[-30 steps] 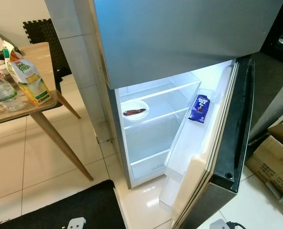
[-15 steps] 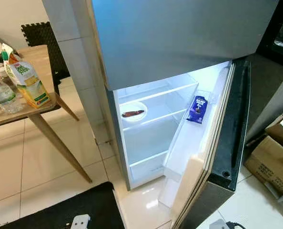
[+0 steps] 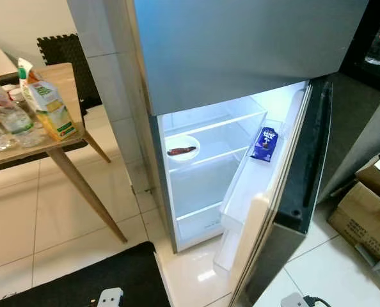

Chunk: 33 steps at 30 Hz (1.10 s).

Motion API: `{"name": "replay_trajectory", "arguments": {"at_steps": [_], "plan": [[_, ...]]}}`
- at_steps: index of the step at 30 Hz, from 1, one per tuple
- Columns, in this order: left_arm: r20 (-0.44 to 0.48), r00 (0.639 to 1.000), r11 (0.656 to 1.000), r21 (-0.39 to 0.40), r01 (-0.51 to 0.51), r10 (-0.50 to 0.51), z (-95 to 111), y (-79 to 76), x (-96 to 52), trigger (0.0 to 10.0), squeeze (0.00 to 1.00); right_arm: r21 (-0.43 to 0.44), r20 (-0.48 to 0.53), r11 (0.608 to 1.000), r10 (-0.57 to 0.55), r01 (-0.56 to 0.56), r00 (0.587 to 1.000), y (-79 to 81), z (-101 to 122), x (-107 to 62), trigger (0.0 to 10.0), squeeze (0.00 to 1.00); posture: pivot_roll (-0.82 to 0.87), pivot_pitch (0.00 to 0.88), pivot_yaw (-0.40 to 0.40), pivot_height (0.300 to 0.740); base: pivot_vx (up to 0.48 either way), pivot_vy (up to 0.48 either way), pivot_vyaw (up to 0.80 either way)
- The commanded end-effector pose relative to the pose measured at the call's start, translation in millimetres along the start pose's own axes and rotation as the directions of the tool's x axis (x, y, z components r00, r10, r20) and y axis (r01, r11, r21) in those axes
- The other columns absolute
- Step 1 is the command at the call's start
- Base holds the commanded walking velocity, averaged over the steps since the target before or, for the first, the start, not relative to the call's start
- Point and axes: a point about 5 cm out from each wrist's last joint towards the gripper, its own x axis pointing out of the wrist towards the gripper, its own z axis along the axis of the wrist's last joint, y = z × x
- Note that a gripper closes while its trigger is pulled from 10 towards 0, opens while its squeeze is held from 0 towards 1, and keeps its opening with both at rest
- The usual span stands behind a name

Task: Restocking fridge

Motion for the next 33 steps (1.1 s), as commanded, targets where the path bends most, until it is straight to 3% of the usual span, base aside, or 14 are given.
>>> {"name": "replay_trajectory", "arguments": {"at_steps": [1,9,17,21,33], "plan": [[-0.015,1.000,1.000,-0.006,0.000,0.000,-6.2,-3.0,0.5,10.0,0.00,-0.008,-0.019,1.000,0.003,-0.003,1.000,0.9,-4.4,-0.5,10.0,0.00,-0.08,0.059,-0.022,0.740,-0.341,0.000,0.00],[-0.016,1.000,1.000,-0.011,0.003,-0.003,-6.8,-4.3,1.1,10.0,0.00,-0.005,-0.024,1.000,0.004,-0.004,1.000,1.5,-5.8,-0.7,10.0,0.00,-0.08,0.060,-0.023,0.740,-0.374,0.000,0.00],[-0.015,1.000,1.000,-0.014,0.008,-0.008,-7.2,-6.7,2.2,10.0,0.00,-0.007,-0.022,1.000,0.004,-0.004,1.000,1.3,-4.8,-0.5,10.0,0.00,-0.08,0.059,-0.027,0.740,0.000,0.000,0.00],[-0.013,1.000,1.000,-0.015,0.012,-0.012,-7.1,-8.2,3.0,10.0,0.00,-0.010,-0.021,1.000,0.004,-0.004,1.000,0.8,-4.3,-0.5,10.0,0.00,-0.08,0.059,-0.030,0.740,-0.473,0.000,0.00],[0.022,1.000,0.998,-0.058,-0.010,0.011,-3.8,-3.9,1.4,10.0,0.00,-0.013,-0.022,1.000,0.005,-0.005,1.000,0.3,-4.1,-0.5,10.0,0.00,-0.08,0.058,-0.034,0.740,0.000,0.000,0.00]]}}
